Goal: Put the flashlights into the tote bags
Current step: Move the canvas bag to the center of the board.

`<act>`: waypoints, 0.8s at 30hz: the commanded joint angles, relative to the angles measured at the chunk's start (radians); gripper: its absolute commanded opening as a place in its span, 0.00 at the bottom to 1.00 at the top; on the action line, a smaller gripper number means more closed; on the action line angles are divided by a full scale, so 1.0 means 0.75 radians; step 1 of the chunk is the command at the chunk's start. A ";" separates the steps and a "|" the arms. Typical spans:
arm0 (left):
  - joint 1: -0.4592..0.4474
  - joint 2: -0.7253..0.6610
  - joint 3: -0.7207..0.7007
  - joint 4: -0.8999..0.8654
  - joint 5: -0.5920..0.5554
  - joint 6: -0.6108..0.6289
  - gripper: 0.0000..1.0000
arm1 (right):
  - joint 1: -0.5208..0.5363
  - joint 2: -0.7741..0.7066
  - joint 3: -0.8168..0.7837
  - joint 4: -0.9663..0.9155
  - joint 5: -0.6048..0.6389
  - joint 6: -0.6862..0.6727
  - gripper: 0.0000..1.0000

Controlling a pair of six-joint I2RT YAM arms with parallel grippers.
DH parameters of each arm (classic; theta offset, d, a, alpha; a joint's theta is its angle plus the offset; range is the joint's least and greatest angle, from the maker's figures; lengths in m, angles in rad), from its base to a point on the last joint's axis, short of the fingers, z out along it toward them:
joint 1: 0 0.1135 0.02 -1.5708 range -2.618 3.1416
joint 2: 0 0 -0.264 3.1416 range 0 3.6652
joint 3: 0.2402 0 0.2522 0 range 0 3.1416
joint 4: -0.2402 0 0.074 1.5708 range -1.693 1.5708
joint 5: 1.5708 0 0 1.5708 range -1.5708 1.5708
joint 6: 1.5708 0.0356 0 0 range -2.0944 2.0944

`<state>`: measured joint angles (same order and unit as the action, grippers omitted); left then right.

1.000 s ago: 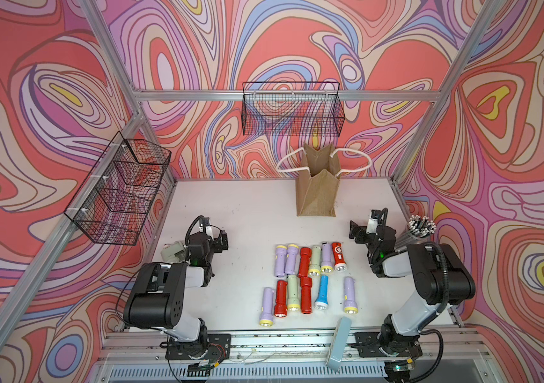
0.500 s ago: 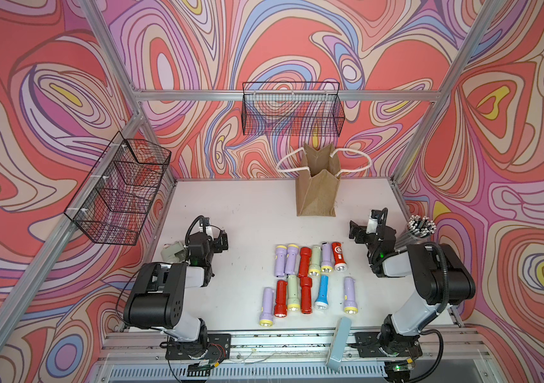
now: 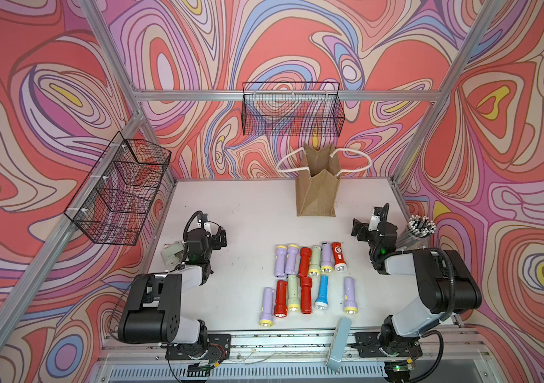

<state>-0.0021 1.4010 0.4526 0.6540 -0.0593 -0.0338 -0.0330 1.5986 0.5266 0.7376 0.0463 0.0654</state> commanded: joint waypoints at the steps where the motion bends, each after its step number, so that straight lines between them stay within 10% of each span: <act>1: -0.005 -0.085 0.144 -0.266 -0.085 -0.057 1.00 | 0.004 -0.099 0.152 -0.356 0.118 0.053 0.98; 24: -0.009 -0.073 0.771 -1.211 0.052 -0.382 0.82 | 0.009 -0.168 0.927 -1.225 -0.248 0.348 0.79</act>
<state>-0.0063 1.3312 0.9928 -0.1589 -0.0418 -0.2756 -0.0311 1.4681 1.1763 -0.1242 -0.0513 0.2604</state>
